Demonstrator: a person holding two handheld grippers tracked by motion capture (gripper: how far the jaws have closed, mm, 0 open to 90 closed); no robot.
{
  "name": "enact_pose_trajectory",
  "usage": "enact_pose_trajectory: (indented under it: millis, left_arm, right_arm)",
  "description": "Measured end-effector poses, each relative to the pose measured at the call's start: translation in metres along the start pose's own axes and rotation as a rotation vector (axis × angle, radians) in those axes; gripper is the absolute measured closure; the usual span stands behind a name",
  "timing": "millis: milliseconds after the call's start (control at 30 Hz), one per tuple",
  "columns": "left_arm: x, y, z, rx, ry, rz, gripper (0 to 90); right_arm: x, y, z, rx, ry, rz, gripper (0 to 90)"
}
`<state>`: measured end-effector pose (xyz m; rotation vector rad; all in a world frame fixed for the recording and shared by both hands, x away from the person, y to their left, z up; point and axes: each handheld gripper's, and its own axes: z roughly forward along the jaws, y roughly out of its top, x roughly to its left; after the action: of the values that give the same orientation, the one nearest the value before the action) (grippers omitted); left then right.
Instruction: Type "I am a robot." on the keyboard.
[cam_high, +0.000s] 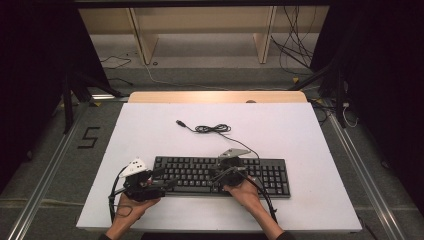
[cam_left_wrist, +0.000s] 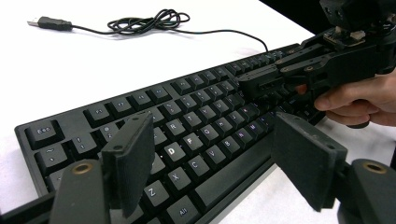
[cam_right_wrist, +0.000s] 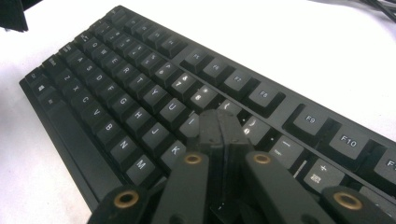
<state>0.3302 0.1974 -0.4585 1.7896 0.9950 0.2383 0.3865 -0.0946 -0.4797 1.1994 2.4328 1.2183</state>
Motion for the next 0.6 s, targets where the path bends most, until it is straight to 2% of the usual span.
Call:
enact_pose_trajectory:
  millis: [200,400,533,567,600]
  left_arm:
    - [0.0,-0.001,-0.001,0.002,0.0,0.0,28.9]
    - [0.0,-0.002,-0.002,0.002,0.006,-0.004,28.4]
    - [0.002,-0.003,-0.002,-0.002,0.014,-0.007,28.2]
    - [0.002,-0.003,-0.002,-0.003,0.015,-0.007,28.1]
    - [0.002,-0.003,-0.002,-0.004,0.015,-0.008,28.1]
  right_arm:
    - [0.001,-0.001,0.002,0.007,-0.011,-0.009,90.0]
    - [0.001,-0.001,0.0,-0.001,-0.011,0.007,90.0]
    - [-0.001,0.003,-0.008,-0.052,0.017,0.041,80.7]
    - [-0.001,0.004,-0.012,-0.079,0.048,0.044,74.5]
    - [-0.001,0.004,-0.012,-0.079,0.048,0.044,74.5]
